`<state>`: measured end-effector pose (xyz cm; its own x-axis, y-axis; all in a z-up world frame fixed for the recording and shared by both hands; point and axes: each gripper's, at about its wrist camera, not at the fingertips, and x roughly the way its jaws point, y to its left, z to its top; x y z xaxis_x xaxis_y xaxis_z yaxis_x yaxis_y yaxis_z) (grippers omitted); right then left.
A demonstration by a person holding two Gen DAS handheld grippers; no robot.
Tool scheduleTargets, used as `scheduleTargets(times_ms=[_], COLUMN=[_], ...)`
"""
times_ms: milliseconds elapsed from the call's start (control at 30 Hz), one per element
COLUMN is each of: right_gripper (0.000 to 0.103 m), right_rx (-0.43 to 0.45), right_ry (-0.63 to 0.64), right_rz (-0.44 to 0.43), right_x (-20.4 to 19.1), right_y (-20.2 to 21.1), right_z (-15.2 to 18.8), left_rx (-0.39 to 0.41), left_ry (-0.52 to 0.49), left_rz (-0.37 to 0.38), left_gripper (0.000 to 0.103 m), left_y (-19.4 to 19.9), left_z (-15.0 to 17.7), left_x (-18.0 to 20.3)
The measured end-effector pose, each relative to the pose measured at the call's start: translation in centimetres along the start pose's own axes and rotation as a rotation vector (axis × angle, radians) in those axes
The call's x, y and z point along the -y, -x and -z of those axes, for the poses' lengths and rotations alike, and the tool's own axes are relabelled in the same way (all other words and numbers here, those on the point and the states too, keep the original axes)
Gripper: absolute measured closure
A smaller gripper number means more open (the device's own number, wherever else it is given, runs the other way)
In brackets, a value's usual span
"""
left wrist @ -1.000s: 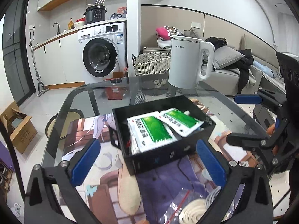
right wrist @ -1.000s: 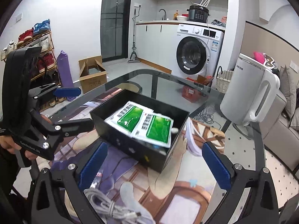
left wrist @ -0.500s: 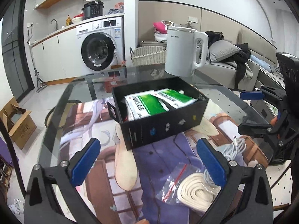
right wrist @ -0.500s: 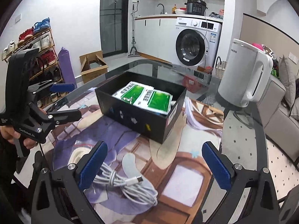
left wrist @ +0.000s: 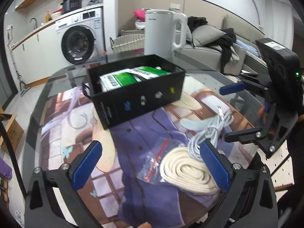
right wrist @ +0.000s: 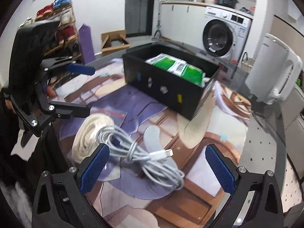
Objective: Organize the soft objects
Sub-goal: 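Move the right gripper to the coiled white USB cable and grasp it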
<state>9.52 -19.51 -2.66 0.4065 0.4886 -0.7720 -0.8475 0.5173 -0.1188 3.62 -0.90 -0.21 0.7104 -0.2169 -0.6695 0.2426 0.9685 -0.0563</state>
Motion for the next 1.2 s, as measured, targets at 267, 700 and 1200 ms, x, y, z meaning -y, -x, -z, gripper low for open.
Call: scheduleTargets(times_ms=[267,700,1200], right_gripper=[0.000,0.000,0.000], right_rx=[-0.042,-0.062,-0.064], right_ry=[0.020,-0.078,-0.160], right_rz=[0.002,0.042,0.024], right_x=[-0.6,0.2,1.1], right_y=[-1.9,-4.1,-4.3], right_z=[0.5,-0.1,-0.1], left_rx=[-0.026,-0.107,-0.146], left_ry=[-0.076,-0.204,-0.078], left_rz=[0.093,0.156,0.049], left_gripper=[0.000,0.000,0.000], left_y=[-0.2,-1.4,-2.1], left_z=[0.7,2.3,2.5], left_x=[1.6,4.7,0.7])
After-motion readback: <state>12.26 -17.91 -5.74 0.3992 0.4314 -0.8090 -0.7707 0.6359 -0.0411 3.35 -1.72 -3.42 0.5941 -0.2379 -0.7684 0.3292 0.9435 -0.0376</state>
